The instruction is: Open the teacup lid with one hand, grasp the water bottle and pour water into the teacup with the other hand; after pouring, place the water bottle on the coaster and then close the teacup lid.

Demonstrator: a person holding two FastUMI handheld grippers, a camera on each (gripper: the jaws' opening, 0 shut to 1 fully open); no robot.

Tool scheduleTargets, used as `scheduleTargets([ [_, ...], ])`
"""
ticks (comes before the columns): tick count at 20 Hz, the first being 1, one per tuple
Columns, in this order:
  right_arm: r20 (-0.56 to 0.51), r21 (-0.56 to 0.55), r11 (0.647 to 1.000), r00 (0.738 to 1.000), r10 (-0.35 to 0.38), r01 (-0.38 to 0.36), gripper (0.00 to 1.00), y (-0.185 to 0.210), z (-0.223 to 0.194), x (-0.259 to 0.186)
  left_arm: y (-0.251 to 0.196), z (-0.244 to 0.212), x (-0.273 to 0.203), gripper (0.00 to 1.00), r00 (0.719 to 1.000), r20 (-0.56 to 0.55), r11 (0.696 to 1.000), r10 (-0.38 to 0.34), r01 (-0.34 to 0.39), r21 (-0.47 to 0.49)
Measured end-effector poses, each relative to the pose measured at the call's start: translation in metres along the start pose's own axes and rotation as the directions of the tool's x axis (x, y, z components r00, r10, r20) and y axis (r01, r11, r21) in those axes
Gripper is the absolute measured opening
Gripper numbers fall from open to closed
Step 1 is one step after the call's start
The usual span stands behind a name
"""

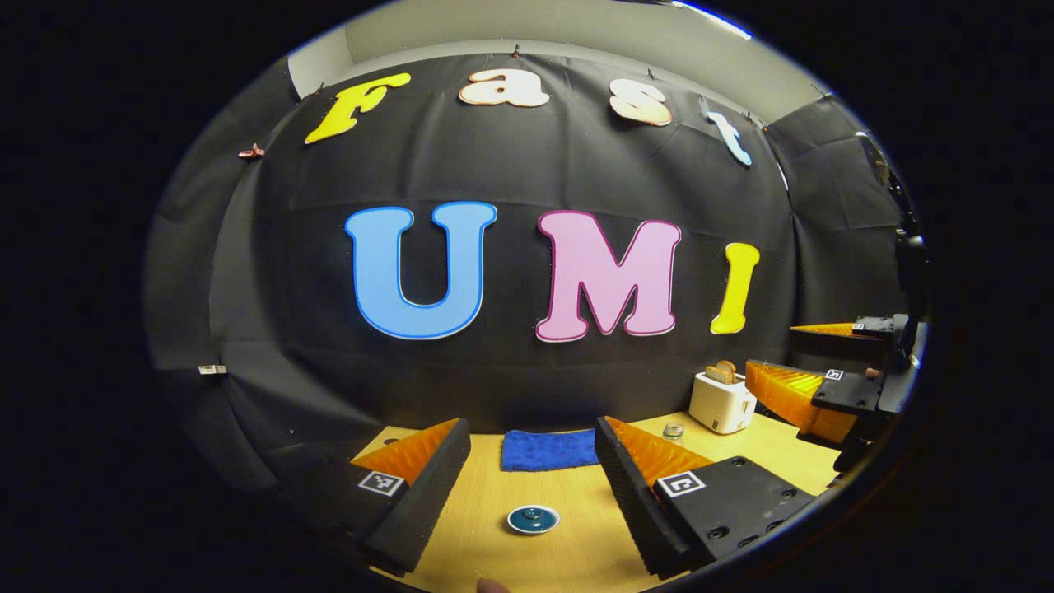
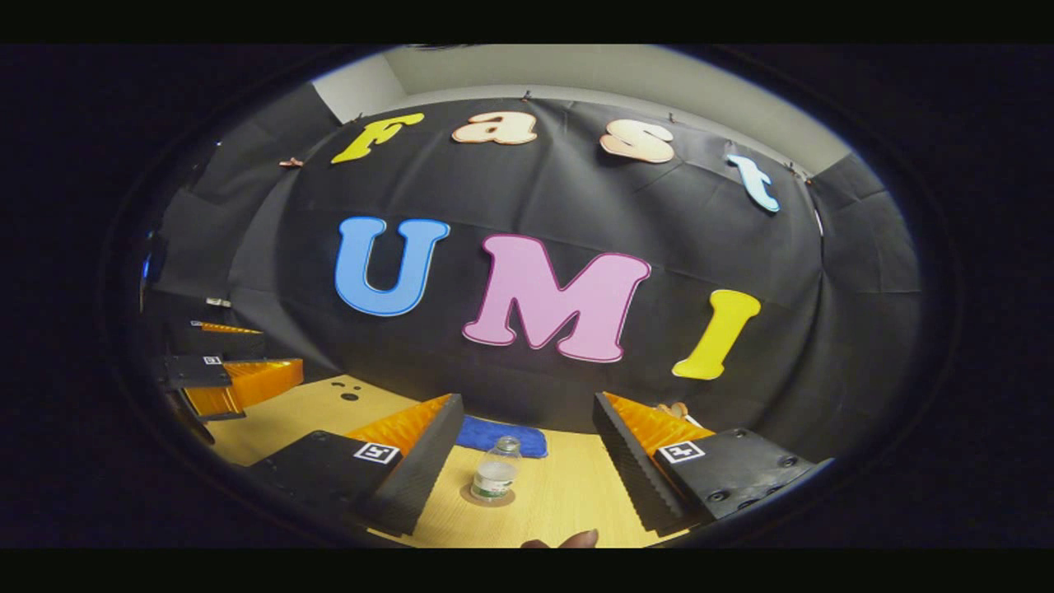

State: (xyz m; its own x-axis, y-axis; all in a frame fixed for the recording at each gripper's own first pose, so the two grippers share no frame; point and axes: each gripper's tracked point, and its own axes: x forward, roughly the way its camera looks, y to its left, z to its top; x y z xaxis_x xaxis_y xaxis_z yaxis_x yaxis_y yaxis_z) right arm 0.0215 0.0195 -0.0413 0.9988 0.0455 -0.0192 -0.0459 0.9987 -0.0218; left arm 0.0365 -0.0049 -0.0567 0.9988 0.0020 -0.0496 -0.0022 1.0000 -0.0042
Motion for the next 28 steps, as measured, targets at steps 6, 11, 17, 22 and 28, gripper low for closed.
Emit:
scheduleTargets([
  [6, -0.023, 0.013, 1.0, 1.0, 0.008, -0.008, 0.98, 0.011, -0.067, 0.028, -0.005, -0.07, 0.041, 0.95, 1.0, -0.027, 0.999, -0.012, 0.013, 0.031],
  [11, -0.041, 0.027, 1.0, 0.999, -0.013, 0.014, 0.98, 0.01, -0.134, 0.054, -0.002, -0.15, 0.082, 0.95, 0.998, -0.061, 0.999, 0.001, 0.001, 0.032],
  [17, -0.089, 0.033, 0.998, 0.995, -0.053, 0.056, 0.98, 0.005, -0.19, 0.073, 0.005, -0.223, 0.118, 0.95, 0.991, -0.136, 1.0, 0.014, -0.012, 0.018],
  [22, -0.101, 0.032, 0.998, 0.994, -0.049, 0.052, 0.98, 0.01, -0.197, 0.077, 0.008, -0.251, 0.129, 0.81, 0.981, -0.193, 0.999, 0.031, -0.023, 0.041],
  [28, -0.107, 0.029, 0.999, 0.993, -0.041, 0.044, 0.98, 0.011, -0.199, 0.076, -0.002, -0.261, 0.135, 0.52, 0.978, -0.209, 0.997, -0.001, 0.017, 0.074],
])
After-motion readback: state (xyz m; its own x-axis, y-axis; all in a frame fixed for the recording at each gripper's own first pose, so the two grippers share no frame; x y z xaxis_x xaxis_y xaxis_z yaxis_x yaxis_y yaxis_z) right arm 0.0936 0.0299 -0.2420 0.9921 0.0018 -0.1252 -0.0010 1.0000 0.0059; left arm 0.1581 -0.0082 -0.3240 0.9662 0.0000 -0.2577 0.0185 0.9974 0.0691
